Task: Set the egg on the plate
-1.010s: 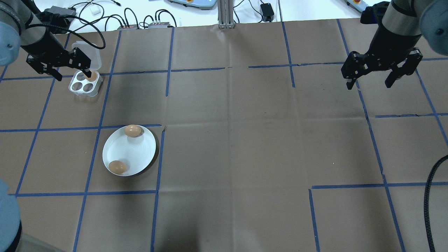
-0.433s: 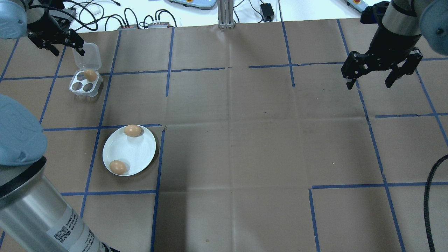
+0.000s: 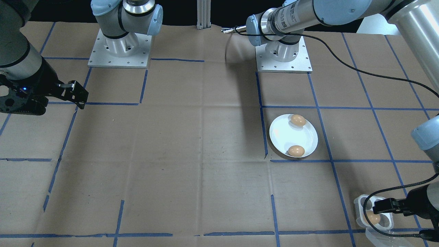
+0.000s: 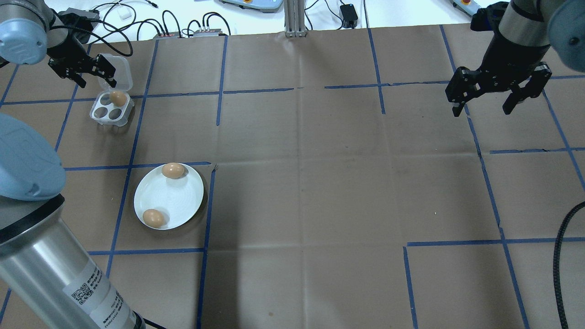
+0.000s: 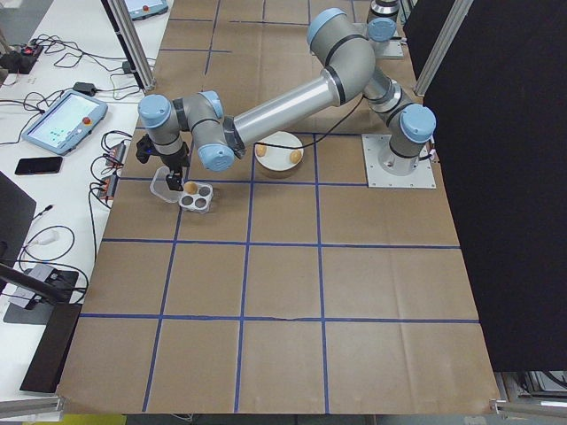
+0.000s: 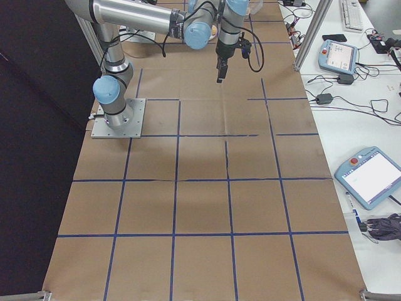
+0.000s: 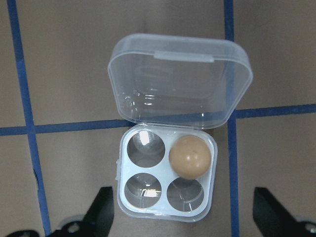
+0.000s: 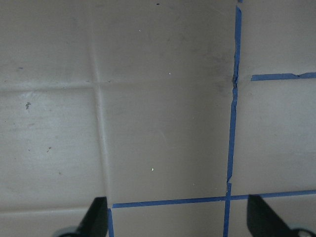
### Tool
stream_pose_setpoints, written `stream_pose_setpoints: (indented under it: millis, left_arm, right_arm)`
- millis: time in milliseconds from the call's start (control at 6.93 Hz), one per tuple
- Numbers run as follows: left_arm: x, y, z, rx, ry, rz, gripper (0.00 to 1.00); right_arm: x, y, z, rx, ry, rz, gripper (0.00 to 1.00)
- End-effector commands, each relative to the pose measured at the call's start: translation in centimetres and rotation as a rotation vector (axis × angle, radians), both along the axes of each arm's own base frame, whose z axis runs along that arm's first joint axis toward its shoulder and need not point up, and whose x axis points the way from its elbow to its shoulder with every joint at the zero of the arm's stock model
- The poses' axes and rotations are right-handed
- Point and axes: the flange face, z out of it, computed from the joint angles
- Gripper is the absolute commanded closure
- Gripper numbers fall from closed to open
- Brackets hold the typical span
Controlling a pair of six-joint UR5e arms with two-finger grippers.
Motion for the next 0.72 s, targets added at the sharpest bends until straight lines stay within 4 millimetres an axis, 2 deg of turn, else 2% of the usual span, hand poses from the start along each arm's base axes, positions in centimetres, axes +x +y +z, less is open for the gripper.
stream_pose_setpoints:
  millis: [0,433,577]
  left_arm:
    - [-0.7,0.6,-3.3,-0.052,-0.028,-0.006,0.01]
    - [-0.7,0.5,-5.6,-0.036,-0.021,-0.006,0.01]
    - [-0.8,0.5,-5.6,-0.036,-0.021,-0.009,0.01]
  right_arm:
    - [0.0,0.0,0.0,-0.001,0.000,0.000,0.00]
    - [0.0,0.0,0.0,0.001,0.000,0.000,0.00]
    - [0.0,0.0,0.0,0.001,0.000,0.000,0.00]
